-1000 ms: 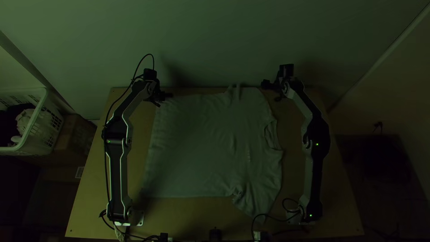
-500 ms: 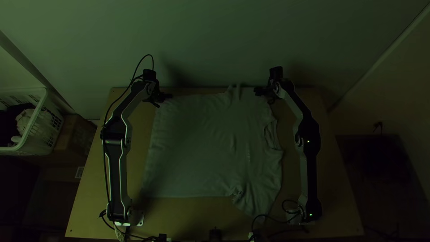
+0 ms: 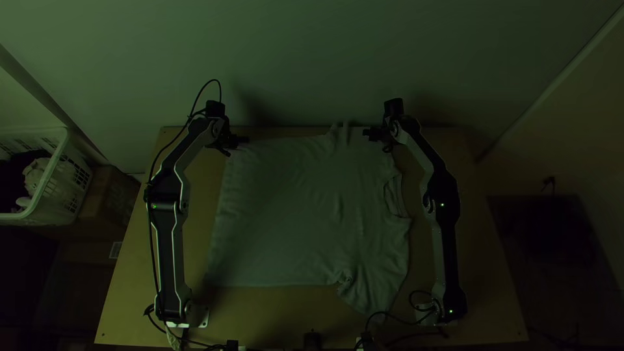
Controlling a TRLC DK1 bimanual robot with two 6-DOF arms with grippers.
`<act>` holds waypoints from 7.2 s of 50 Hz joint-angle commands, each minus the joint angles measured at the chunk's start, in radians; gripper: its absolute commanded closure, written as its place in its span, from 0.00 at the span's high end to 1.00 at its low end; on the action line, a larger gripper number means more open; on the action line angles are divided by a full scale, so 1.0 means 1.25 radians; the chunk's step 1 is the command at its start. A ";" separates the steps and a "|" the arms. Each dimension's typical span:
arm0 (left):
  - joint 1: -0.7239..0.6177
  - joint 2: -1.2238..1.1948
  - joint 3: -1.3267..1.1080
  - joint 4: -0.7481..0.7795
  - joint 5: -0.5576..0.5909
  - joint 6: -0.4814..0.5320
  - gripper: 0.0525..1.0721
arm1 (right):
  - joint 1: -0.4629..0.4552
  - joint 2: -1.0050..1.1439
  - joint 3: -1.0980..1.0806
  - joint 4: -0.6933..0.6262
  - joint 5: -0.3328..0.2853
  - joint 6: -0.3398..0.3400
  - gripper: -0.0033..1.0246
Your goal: Fold the t-shirt
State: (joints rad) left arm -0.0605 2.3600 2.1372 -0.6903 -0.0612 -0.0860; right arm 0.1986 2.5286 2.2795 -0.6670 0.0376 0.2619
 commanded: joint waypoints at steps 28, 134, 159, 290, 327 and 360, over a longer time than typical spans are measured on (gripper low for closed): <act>0.028 -0.050 -0.030 0.000 0.005 -0.022 0.02 | -0.030 -0.057 -0.009 -0.025 0.006 0.000 0.03; 0.059 -0.628 -0.702 0.107 0.048 -0.039 0.02 | 0.025 -0.716 -0.846 0.077 0.064 -0.050 0.03; 0.062 -0.667 -0.890 0.221 0.048 -0.020 0.02 | 0.041 -0.776 -1.022 0.141 0.067 -0.038 0.07; -0.192 -0.825 -1.128 -0.448 -0.026 0.219 0.84 | 0.184 -1.242 -1.172 -0.511 -0.153 0.207 0.87; -0.295 -0.776 -1.131 -0.394 -0.010 0.261 0.03 | 0.226 -1.144 -1.322 -0.413 -0.198 0.194 0.87; -0.254 -0.777 -1.107 -0.388 -0.011 0.280 0.03 | 0.304 -0.949 -1.296 -0.383 -0.224 0.181 0.79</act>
State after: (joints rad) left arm -0.3908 1.3937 0.7528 -1.1828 -0.0677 0.2371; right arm 0.5632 1.3079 0.6487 -1.1458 -0.2260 0.4934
